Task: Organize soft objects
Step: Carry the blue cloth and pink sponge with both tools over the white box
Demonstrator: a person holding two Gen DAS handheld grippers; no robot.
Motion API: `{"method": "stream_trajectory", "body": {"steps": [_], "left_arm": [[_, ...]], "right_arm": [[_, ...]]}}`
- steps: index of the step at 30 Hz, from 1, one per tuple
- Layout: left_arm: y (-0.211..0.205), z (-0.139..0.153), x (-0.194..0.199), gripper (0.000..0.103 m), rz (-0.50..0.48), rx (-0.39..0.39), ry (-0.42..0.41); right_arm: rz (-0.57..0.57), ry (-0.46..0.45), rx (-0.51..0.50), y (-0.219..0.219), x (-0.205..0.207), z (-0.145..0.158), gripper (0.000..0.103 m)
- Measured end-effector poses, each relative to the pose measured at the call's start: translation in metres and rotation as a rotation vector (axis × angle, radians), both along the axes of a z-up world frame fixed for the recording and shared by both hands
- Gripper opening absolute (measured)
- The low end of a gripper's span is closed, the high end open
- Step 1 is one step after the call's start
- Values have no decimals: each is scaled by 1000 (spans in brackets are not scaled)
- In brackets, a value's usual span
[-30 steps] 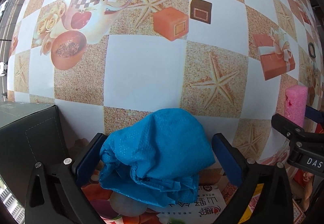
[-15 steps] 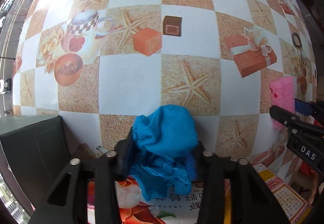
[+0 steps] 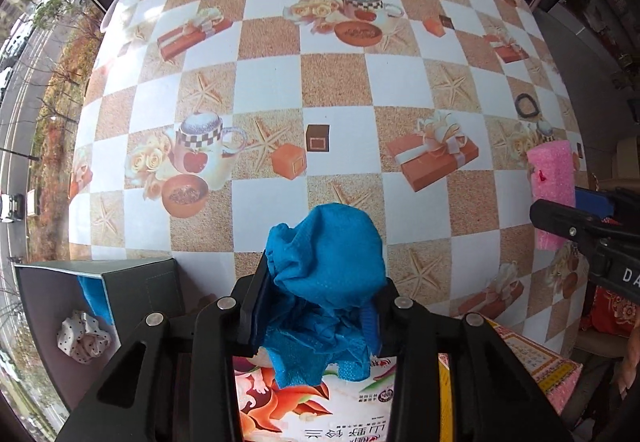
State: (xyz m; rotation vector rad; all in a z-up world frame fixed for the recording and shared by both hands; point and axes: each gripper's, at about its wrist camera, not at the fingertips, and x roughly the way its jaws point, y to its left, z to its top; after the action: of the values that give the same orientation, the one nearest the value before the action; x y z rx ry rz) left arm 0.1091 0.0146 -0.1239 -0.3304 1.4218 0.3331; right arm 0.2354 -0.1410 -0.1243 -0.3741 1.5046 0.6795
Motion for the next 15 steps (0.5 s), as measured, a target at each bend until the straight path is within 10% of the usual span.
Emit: {"method": "stream_trajectory", "body": {"steps": [15], "left_arm": [[-12,65,-46,41,-58,-8,-122]], "right_arm": [[-4,-69,97,-7,-47,84,47]]}}
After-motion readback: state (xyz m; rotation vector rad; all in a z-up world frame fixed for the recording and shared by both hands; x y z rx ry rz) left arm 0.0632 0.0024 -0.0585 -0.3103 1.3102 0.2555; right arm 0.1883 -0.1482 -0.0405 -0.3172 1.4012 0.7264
